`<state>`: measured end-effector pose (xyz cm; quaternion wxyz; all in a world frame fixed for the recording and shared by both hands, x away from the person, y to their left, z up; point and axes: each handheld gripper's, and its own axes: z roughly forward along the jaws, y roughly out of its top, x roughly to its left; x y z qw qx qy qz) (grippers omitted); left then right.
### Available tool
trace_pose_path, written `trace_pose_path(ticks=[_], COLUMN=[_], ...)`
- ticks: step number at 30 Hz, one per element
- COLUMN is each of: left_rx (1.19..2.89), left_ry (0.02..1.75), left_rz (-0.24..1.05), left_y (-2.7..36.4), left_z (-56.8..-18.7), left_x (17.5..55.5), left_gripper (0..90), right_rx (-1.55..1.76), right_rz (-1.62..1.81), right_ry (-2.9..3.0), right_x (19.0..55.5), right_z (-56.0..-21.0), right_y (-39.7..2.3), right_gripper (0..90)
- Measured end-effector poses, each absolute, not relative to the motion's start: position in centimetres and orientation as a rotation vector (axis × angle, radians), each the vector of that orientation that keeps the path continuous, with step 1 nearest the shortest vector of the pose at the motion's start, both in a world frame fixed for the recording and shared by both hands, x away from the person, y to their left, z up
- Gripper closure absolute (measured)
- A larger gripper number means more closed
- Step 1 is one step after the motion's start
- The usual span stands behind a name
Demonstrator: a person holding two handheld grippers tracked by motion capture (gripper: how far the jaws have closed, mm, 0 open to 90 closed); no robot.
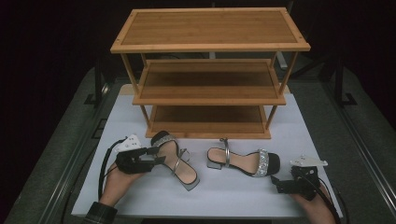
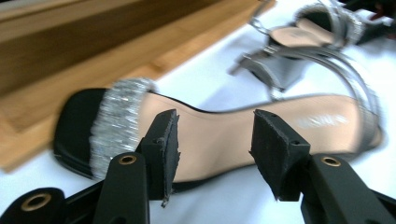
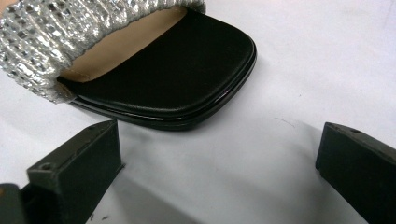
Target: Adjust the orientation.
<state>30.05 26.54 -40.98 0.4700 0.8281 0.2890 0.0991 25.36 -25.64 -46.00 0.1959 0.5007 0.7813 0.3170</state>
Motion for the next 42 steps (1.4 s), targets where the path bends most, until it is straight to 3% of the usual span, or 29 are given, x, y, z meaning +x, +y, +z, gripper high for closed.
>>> trace_pose_path(ticks=[12,18,27,29,31,42], left_rx=[2.02,2.05,2.052,2.052,2.058,2.073], left_ry=[0.646,0.602,0.579,0.575,0.574,0.562], left_rz=[0.177,0.174,0.182,0.198,0.218,0.215], left_y=[25.7,24.1,23.4,23.5,23.6,25.3], left_z=[-41.7,-42.1,-42.1,-41.8,-41.4,-40.8], left_x=[25.6,25.4,25.7,25.7,25.6,24.0], left_gripper=[48.3,49.1,64.4,77.5,80.6,82.4], right_rx=[1.403,1.4,1.401,1.402,1.402,1.403], right_rz=[0.889,0.89,0.889,0.889,0.889,0.889], right_ry=[2.188,2.188,2.188,2.188,2.188,2.188], right_x=[25.4,25.4,25.4,25.4,25.4,25.4], right_z=[-46.0,-46.0,-46.0,-46.0,-46.0,-46.0], right_y=[-25.6,-25.6,-25.6,-25.6,-25.6,-25.6], right_gripper=[0.0,0.0,0.0,0.0,0.0,0.0])
